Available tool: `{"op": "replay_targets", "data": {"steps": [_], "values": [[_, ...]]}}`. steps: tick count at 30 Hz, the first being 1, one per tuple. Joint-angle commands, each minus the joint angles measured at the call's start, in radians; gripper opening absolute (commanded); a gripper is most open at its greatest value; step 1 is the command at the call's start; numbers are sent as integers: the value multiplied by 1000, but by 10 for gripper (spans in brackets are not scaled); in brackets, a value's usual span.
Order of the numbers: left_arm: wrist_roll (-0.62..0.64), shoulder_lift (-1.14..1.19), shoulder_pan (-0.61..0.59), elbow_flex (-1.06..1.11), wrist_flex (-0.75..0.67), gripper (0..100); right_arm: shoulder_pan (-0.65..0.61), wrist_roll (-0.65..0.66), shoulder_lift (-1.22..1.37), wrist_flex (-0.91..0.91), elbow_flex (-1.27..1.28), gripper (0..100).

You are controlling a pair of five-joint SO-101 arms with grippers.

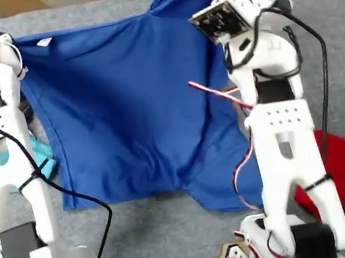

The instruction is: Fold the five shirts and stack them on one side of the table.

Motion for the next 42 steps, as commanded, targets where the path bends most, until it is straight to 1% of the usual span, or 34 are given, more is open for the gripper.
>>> {"op": "replay_targets", "data": {"steps": [1, 7, 11, 14, 20, 24, 28, 32, 35, 38, 42], "values": [[-6, 7, -5, -87, 25, 19, 42, 11, 45, -31, -90, 4], [-3, 8, -64, -117, 71, 19, 99, 11, 39, -18, -94, 4], [-6, 8, -81, -183, 173, 19, 107, 11, -35, 51, -93, 4], [-6, 8, -74, -256, 305, 19, 91, 9, -120, 172, -91, 4], [-12, 8, -23, -387, 612, 19, 35, 11, -300, 488, -53, 4], [-103, 8, -21, -446, 802, 19, 39, 12, -438, 661, 21, 4], [-164, 8, -20, -459, 980, 19, 41, 14, -593, 799, 125, 4], [-201, 8, -20, -450, 1111, 19, 41, 14, -766, 910, 237, 4], [-218, 8, -15, -448, 1211, 19, 41, 14, -901, 1025, 309, 4], [-216, 16, -15, -387, 1241, 19, 42, 31, -1029, 1157, 366, 4], [-216, 8, -35, -206, 1174, 19, 42, 133, -1182, 1361, 418, 4]]}}
